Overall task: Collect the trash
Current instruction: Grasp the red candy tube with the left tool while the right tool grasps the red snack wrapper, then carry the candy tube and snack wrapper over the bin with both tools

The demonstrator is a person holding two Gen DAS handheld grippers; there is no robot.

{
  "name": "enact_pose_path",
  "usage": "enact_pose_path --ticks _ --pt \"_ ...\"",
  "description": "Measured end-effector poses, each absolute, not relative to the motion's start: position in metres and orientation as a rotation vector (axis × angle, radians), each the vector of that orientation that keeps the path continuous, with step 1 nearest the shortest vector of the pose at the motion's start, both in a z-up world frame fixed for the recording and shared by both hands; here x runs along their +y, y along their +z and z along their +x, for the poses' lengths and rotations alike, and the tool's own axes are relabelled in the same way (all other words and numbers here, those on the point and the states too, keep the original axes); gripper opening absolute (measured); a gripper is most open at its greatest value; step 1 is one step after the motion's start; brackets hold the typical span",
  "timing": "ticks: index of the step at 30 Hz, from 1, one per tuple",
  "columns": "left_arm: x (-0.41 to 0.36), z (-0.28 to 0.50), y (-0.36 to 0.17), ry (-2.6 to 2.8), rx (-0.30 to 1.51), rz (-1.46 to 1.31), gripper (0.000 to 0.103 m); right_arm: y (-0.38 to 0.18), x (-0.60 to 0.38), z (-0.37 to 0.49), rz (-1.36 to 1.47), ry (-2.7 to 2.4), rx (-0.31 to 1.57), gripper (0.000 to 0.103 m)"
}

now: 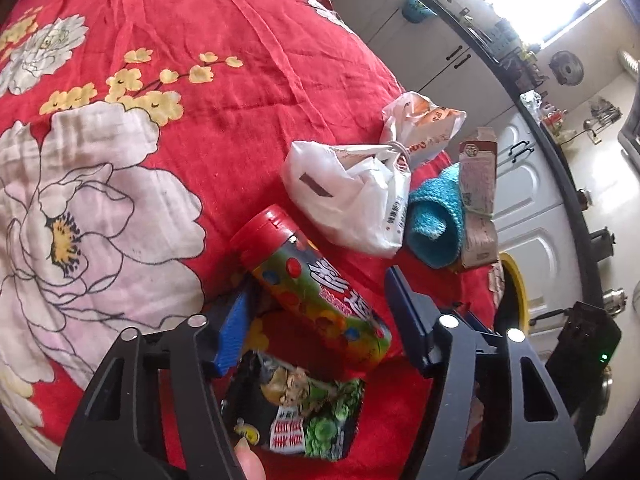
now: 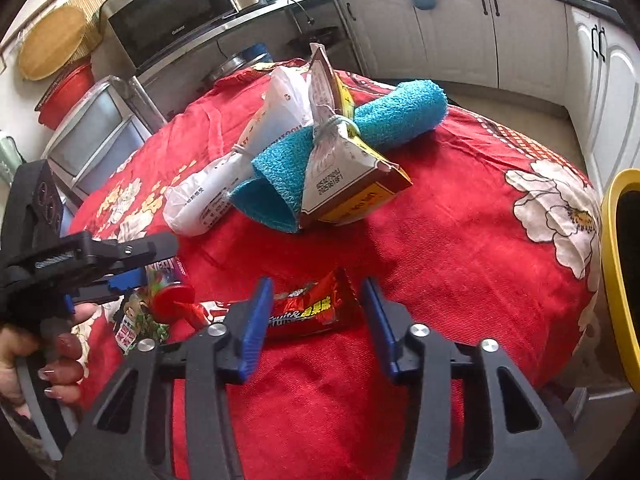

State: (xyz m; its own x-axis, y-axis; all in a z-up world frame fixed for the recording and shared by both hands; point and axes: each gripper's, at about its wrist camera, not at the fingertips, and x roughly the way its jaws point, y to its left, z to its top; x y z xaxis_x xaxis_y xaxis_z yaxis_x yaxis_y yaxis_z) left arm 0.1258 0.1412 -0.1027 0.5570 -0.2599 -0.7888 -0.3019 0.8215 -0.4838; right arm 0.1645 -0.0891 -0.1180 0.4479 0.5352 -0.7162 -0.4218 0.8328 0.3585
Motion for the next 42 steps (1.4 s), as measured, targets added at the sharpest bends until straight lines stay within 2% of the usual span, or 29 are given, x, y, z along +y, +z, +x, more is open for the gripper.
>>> enact_pose_path --ticks 3,6,9,21,34,42 --pt "0.141 0.128 -0.104 0.049 0.999 -0.615 0.047 -0.119 -0.094 0.166 0.135 0.587 0.935 0.026" --pt "0.141 0.132 -0.104 0.078 0.997 -0.590 0.039 -0.120 -0.098 0.166 0.138 0.589 0.934 0.020" --pt "0.141 0.133 -0.105 0.084 0.994 -0.579 0.038 -0.117 -0.102 0.163 0.124 0.590 0.915 0.010" --pt "0.150 0.119 -0.098 0.096 0.962 -0.588 0.026 -0.100 -0.119 0.146 0.088 0.567 0.846 0.009" --pt "0.157 0.096 -0.055 0.103 0.832 -0.593 0.024 -0.074 -0.139 0.134 0.102 0.541 0.763 0.009" --pt "0.128 0.105 -0.025 0.043 0.769 -0.521 0.023 -0.060 -0.161 0.131 0.119 0.496 0.718 0.009"
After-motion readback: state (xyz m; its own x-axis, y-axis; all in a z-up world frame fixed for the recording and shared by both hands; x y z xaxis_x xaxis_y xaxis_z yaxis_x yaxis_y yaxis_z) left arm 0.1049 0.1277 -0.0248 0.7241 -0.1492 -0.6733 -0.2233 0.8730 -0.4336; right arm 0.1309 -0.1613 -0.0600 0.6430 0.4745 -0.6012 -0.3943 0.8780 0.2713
